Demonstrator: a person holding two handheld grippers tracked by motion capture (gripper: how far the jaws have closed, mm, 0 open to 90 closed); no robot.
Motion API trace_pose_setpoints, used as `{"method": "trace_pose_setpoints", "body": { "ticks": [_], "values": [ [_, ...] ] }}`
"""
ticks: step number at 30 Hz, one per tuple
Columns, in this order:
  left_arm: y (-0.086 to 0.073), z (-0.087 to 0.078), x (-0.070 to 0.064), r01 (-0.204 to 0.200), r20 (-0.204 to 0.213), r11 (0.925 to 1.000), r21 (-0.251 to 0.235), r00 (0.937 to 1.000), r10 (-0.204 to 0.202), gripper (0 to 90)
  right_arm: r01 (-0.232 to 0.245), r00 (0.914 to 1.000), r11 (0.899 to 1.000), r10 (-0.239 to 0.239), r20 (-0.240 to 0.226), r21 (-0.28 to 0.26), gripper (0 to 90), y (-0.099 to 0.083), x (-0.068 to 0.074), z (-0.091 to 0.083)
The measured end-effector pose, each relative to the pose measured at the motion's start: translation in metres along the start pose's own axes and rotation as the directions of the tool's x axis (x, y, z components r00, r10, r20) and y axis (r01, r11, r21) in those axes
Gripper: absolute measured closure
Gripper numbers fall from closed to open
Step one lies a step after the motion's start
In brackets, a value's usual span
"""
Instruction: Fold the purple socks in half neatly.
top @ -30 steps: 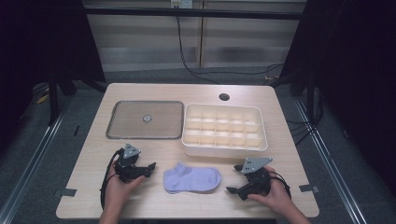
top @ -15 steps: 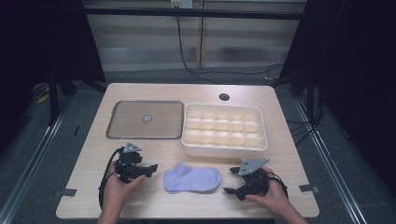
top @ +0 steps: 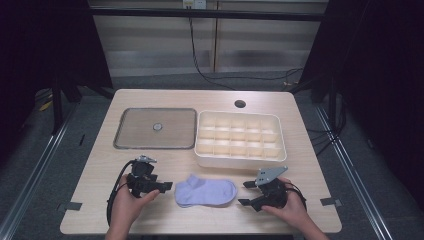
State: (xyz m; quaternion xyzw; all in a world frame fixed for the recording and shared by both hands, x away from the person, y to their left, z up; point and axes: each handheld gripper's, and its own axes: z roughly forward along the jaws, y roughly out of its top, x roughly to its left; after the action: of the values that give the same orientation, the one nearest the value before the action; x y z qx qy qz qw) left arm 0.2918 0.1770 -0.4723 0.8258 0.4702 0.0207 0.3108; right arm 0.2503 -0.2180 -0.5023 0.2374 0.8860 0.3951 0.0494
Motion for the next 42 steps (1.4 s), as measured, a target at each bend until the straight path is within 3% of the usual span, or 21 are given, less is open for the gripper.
{"method": "trace_pose_setpoints", "body": {
  "ticks": [5,12,18,24,31,42],
  "values": [
    [0.003,0.000,-0.008,-0.006,0.025,0.9998,0.021,0.9997,0.006,32.0,-0.008,1.0000,1.000,0.008,0.002,0.002,45.9,0.001,0.001,0.001],
    [0.006,0.003,-0.017,-0.017,0.050,0.9978,0.064,0.9986,0.014,34.8,0.028,0.9996,0.999,-0.028,0.001,0.024,59.6,0.005,0.005,0.003],
    [0.008,0.004,-0.022,0.006,0.075,0.9961,0.088,0.9971,-0.013,38.1,0.047,0.9989,0.998,-0.047,0.007,0.046,70.4,0.007,0.007,0.003],
    [0.008,0.009,-0.025,-0.002,0.090,0.9900,0.141,0.9959,-0.011,42.1,0.061,0.9981,0.996,-0.061,-0.006,0.061,82.4,0.009,0.008,0.003],
    [0.010,0.011,-0.027,0.015,0.113,0.9889,0.148,0.9931,-0.032,43.4,0.061,0.9981,0.996,-0.061,-0.010,0.063,85.0,0.010,0.008,0.004],
    [0.013,0.022,-0.034,0.029,0.076,0.9835,0.179,0.9962,-0.043,49.3,0.060,0.9982,0.996,-0.059,-0.012,0.063,85.1,0.010,0.007,0.004]
  ]
}}
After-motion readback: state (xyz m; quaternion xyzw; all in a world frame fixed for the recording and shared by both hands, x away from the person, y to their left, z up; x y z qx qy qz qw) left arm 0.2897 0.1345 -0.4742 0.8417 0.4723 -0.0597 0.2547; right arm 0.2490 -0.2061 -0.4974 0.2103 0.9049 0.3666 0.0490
